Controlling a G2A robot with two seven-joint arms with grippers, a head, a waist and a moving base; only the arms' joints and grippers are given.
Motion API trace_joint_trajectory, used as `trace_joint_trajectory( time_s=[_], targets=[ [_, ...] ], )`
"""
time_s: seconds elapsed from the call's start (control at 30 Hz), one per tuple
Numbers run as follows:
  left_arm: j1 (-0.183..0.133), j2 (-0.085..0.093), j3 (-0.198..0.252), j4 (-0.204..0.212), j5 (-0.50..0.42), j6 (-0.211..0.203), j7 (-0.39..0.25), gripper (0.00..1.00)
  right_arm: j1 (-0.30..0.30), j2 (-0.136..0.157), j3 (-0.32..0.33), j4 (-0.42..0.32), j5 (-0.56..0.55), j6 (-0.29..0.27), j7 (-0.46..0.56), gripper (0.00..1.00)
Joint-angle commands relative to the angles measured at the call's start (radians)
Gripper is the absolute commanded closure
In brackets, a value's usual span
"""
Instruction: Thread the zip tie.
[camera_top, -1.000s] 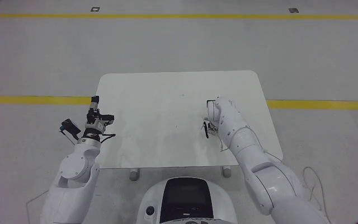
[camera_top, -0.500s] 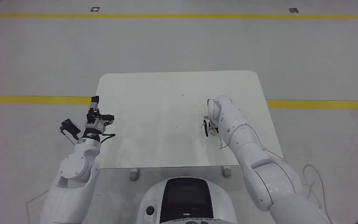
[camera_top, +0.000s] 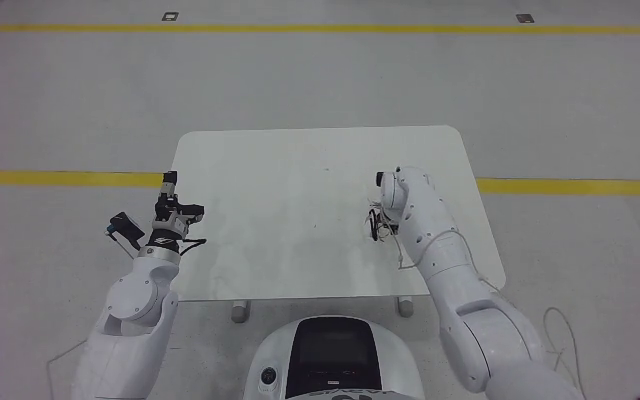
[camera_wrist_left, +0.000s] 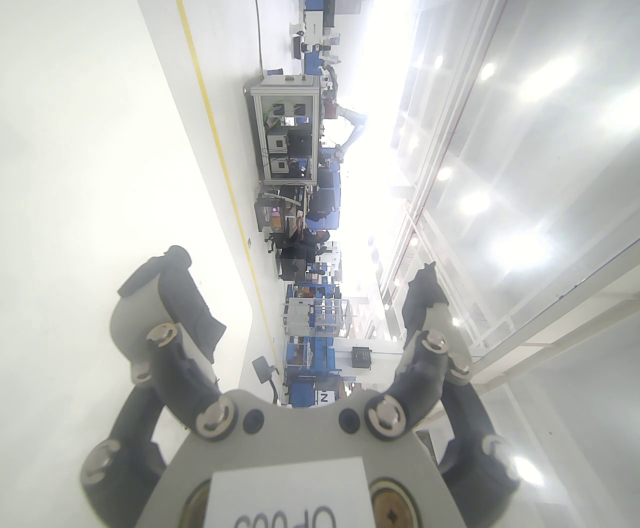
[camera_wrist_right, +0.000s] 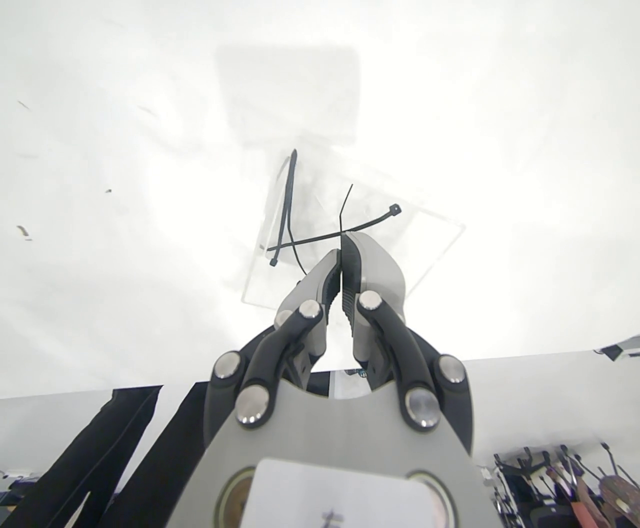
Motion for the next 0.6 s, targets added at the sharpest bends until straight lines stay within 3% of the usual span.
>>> trace_joint_trajectory(
  time_s=[0.0,0.57],
  targets=[
    [0.0,0.0,0.0,0.0,0.0,0.0,0.0,0.0,-0.02,0.005,0.006,-0.044,-0.009,-0.003,0.019,1.0],
    [0.0,0.0,0.0,0.0,0.0,0.0,0.0,0.0,-0.13,0.03,0.051,-0.272,0.023,-0.045,0.034,1.0]
  ],
)
